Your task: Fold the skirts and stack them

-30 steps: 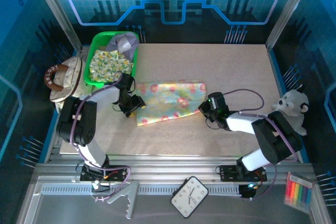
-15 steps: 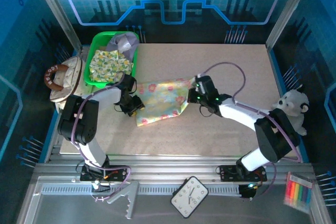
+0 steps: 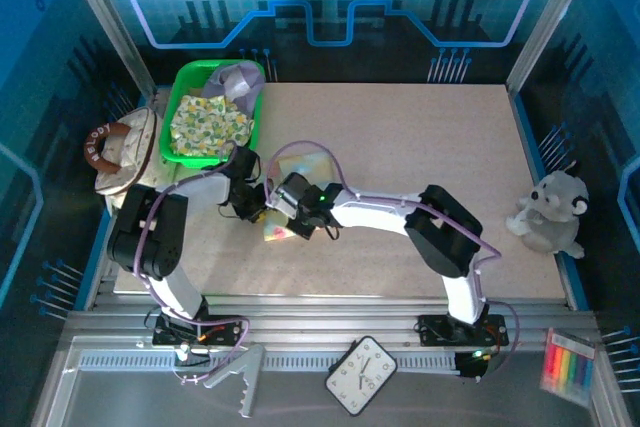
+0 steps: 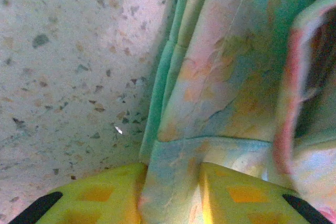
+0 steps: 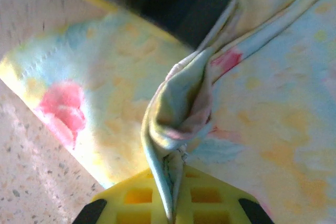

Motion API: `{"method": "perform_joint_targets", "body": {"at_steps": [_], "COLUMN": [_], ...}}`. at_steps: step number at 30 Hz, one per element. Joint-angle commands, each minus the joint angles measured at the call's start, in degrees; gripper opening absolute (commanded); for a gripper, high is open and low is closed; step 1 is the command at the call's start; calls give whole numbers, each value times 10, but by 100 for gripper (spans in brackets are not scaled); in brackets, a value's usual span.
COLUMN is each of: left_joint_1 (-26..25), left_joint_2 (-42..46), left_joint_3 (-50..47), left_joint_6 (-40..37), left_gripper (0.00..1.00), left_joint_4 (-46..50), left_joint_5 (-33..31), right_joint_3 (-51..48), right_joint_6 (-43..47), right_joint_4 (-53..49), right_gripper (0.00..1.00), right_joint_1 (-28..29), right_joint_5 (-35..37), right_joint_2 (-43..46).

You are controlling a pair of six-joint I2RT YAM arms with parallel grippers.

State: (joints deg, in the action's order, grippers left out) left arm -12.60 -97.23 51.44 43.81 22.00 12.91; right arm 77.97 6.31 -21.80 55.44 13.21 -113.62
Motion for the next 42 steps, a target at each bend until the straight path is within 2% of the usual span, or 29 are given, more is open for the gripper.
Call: {"method": "perform_joint_targets", "body": {"at_steps": [1, 5, 10, 11, 13, 14, 16, 18, 22, 25, 26, 31, 35, 38, 42], "left_joint_1": [-2, -2, -2, -2, 0, 2, 9, 19, 29, 28, 28, 28, 29, 28, 28], "left_joint_2": [-16, -10, -7, -5, 6, 15, 27, 33, 23, 0, -6, 0, 4, 7, 9], "left_joint_3": [-46, -63, -52, -50, -47, -48, -47, -47, -51, -53, -55, -70, -63, -60, -60], "left_joint_6": [22, 42, 40, 36, 35, 31, 22, 9, -5, 0, 4, 24, 22, 19, 17], "left_gripper": [32, 28, 21, 22, 37, 40, 44, 44, 25, 3, 0, 0, 0, 0, 0], "left_joint_4": [-11, -36, -18, -9, 6, 13, 26, 38, 31, 19, 13, -10, -3, 3, 8], "left_joint_5": [22, 29, 26, 26, 13, 6, -4, -11, -3, 17, 20, 36, 34, 32, 28], "right_joint_3": [27, 42, 62, 62, 59, 52, 36, 22, 8, 12, 17, 49, 68, 56, 39], "right_joint_6": [1, 2, 2, -2, -6, -10, -22, -32, -42, -55, -58, -48, -25, -21, -20], "right_joint_4": [-23, -11, -1, -1, -9, -10, -8, -6, 0, 5, 5, 21, 7, 3, 2], "right_gripper": [0, 0, 0, 0, 0, 0, 0, 0, 0, 0, 0, 0, 0, 0, 0], "right_joint_1": [-5, -5, -14, -16, -21, -23, -29, -32, -34, -37, -37, -20, -8, -6, -6], "right_joint_5": [-14, -23, -39, -43, -43, -42, -47, -51, -53, -66, -71, -89, -86, -90, -128], "right_joint_2": [-2, 2, 0, -1, -9, -15, -19, -15, -2, 7, 11, 23, -4, -26, -45]}}
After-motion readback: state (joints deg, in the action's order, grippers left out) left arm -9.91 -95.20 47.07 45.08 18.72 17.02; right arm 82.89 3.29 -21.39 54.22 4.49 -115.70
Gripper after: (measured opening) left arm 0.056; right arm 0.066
